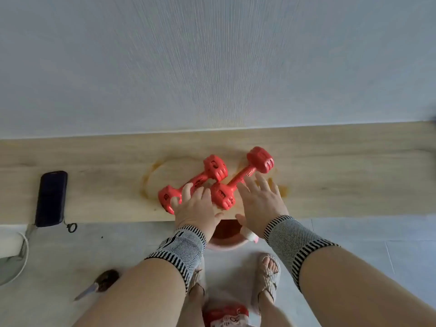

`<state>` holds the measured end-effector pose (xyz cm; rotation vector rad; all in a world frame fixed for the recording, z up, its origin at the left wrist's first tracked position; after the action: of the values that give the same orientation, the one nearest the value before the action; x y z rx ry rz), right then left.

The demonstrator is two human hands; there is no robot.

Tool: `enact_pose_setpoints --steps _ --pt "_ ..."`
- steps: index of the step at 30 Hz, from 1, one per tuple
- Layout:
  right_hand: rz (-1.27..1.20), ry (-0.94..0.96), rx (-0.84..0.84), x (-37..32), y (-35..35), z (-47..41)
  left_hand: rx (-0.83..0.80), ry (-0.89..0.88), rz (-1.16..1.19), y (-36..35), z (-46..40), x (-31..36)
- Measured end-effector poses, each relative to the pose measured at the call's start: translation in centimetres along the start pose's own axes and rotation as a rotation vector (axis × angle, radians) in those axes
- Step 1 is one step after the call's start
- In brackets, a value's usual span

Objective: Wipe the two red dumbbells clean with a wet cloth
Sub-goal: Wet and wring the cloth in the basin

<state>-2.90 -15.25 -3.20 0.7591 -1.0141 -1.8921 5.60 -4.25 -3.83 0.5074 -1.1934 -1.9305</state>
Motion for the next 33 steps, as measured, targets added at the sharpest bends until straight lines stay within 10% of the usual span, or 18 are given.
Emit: enact_pose_setpoints --steps 16,33 --pt "-0.08 -0.039 0.105 0.2 -3.7 -4.2 0.117 -0.111 0.021 -2.5 -3.6 0.2" --pt "-0.111 -0.067 0.196 -0.2 -3.7 -5.0 0.109 0.188 -0.112 -0.2 -10.0 -5.1"
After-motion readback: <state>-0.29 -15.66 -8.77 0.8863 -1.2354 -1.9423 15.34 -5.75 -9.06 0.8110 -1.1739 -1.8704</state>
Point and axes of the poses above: each hand's wrist, its own z-axis away from the middle knuckle, its own y-axis out of the back of the hand, x = y × z, the point moved 8 cm from there along -z, towards the middle knuckle, and after that the axes turned 2 degrees about -y, right-handed, at the moved point
